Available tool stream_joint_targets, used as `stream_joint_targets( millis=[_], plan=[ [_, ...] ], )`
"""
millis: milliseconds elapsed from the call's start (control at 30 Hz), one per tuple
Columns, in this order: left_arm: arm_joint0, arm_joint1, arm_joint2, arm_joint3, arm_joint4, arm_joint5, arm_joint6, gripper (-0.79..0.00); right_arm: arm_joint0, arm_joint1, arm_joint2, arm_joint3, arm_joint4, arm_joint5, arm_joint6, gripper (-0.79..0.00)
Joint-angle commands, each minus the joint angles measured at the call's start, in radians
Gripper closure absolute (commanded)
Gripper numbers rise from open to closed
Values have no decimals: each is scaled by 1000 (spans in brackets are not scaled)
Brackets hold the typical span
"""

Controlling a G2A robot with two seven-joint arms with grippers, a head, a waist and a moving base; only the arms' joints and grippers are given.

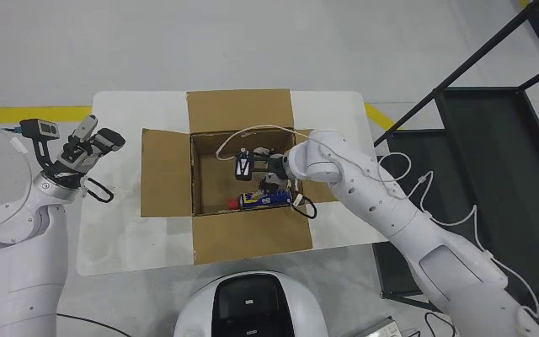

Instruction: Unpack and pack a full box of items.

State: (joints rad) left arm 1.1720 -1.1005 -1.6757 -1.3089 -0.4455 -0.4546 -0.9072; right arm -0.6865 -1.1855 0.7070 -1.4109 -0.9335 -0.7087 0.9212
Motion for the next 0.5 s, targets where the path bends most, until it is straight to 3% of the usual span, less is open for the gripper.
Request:
stream_joint_targets(
  millis=[0, 467],
  plan=[
    [0, 0, 0, 0, 0, 0, 0, -785, 31, -22, -52, 47, -6, 17, -1, -785],
    [0, 0, 0, 0, 0, 0, 0, -785, 139, -148, -233, 340, -34, 61, -83, -785]
  ],
)
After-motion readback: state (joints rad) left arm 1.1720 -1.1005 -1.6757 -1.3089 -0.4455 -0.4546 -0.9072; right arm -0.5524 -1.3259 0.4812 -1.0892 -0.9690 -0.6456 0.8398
